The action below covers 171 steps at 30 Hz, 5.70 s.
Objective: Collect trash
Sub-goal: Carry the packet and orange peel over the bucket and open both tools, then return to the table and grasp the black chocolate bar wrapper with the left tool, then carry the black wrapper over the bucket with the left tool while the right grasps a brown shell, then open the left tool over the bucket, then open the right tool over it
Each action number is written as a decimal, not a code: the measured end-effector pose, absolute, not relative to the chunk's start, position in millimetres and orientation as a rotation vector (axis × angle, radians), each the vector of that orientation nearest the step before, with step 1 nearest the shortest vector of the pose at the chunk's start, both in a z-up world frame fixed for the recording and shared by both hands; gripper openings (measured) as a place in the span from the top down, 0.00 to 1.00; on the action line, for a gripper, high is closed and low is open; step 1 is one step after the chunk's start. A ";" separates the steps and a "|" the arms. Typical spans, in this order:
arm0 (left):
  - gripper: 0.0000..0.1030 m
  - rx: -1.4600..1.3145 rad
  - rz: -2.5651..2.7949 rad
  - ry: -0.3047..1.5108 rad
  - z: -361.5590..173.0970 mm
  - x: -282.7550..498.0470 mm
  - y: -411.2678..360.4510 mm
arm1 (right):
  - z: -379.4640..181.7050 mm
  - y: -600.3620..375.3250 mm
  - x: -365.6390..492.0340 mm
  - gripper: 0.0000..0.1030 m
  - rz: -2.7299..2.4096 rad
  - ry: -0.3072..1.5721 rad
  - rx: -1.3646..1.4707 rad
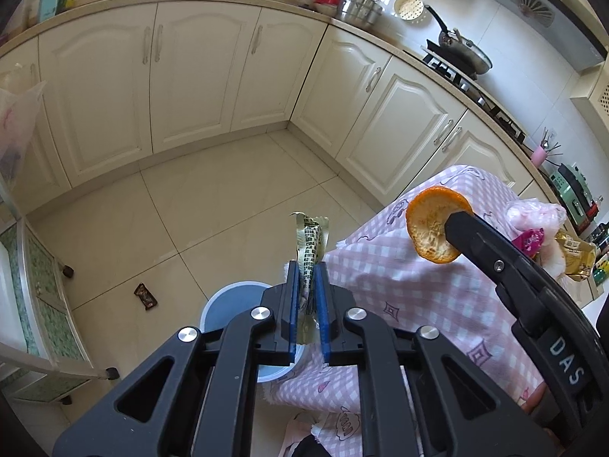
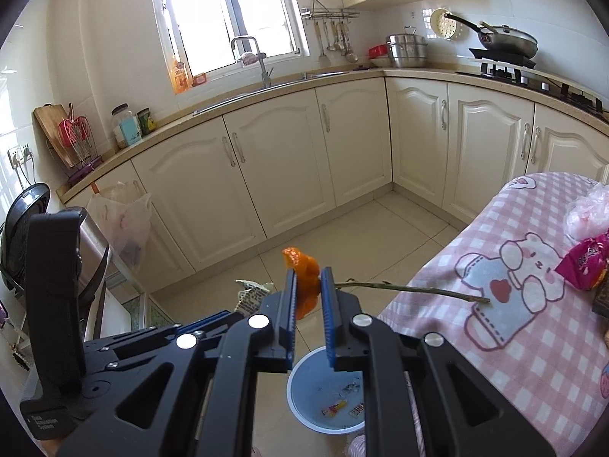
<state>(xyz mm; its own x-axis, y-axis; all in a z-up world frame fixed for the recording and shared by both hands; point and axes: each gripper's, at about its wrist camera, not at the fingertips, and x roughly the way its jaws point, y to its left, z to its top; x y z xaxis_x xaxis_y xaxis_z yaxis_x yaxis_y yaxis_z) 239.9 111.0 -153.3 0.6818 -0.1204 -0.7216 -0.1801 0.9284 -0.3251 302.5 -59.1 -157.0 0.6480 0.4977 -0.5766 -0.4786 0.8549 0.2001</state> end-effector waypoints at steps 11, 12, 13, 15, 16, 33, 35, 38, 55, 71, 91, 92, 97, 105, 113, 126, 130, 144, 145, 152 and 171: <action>0.84 -0.394 0.031 0.838 -158.4 245.3 109.7 | -163.8 -52.7 307.6 0.88 0.540 0.662 -0.001; 0.83 -0.395 0.036 0.838 -158.5 244.4 110.8 | -164.1 -52.5 307.9 0.88 0.540 0.663 0.000; 0.83 -0.395 0.041 0.837 -158.6 243.3 112.2 | -164.2 -51.6 308.4 0.88 0.539 0.663 -0.001; 0.83 -0.396 0.048 0.834 -157.8 242.4 112.5 | -164.7 -51.5 309.0 0.88 0.540 0.666 -0.002; 0.83 -0.396 0.051 0.832 -157.2 241.6 113.4 | -165.1 -50.7 309.4 0.88 0.540 0.668 -0.002; 0.83 -0.422 0.107 0.812 -152.4 232.6 127.6 | -166.0 -29.1 321.6 0.87 0.556 0.641 -0.018; 0.83 -0.423 0.106 0.815 -152.8 232.6 128.4 | -165.6 -27.2 324.1 0.77 0.546 0.633 -0.020; 0.83 -0.418 0.103 0.814 -151.3 232.3 126.6 | -164.7 -26.0 325.9 0.72 0.542 0.626 -0.028; 0.81 -0.338 -0.012 0.754 -104.7 225.9 63.9 | -122.4 -101.8 296.9 0.72 0.435 0.546 0.040; 0.71 -0.148 -0.312 0.791 -91.2 252.5 -94.9 | -113.1 -307.5 281.3 0.68 0.085 0.535 0.171; 0.57 0.039 -0.354 0.901 -120.3 308.8 -205.7 | -155.4 -395.3 297.8 0.61 -0.043 0.647 0.300; 0.58 0.058 -0.346 0.898 -121.1 308.6 -207.2 | -155.6 -395.0 298.2 0.61 -0.040 0.646 0.301; 0.70 0.023 -0.364 0.878 -117.0 305.9 -202.5 | -154.3 -394.2 299.0 0.60 -0.034 0.645 0.300; 0.79 -0.071 -0.439 0.808 -100.3 284.7 -179.8 | -150.1 -381.1 293.9 0.60 -0.016 0.647 0.288; 0.79 -0.156 -0.397 0.737 -83.7 258.5 -132.4 | -153.8 -343.0 302.1 0.60 0.093 0.723 0.249; 0.80 -0.200 -0.295 0.730 -87.8 252.1 -75.1 | -168.5 -276.0 324.5 0.77 0.147 0.850 0.059; 0.80 -0.213 -0.271 0.731 -91.7 247.6 -54.3 | -154.1 -258.7 313.0 0.77 0.201 0.807 0.066; 0.79 -0.301 -0.053 0.781 -121.5 237.4 55.2 | -142.9 -122.3 316.0 0.77 0.551 0.778 0.112; 0.79 -0.304 -0.039 0.784 -123.5 237.0 60.3 | -145.0 -115.8 317.8 0.77 0.560 0.783 0.108; 0.79 -0.317 0.013 0.814 -139.4 246.0 85.2 | -163.8 -72.4 330.3 0.77 0.597 0.811 0.095; 0.73 -0.337 0.020 0.813 -145.5 253.6 94.4 | -174.3 -75.3 344.0 0.77 0.558 0.809 0.108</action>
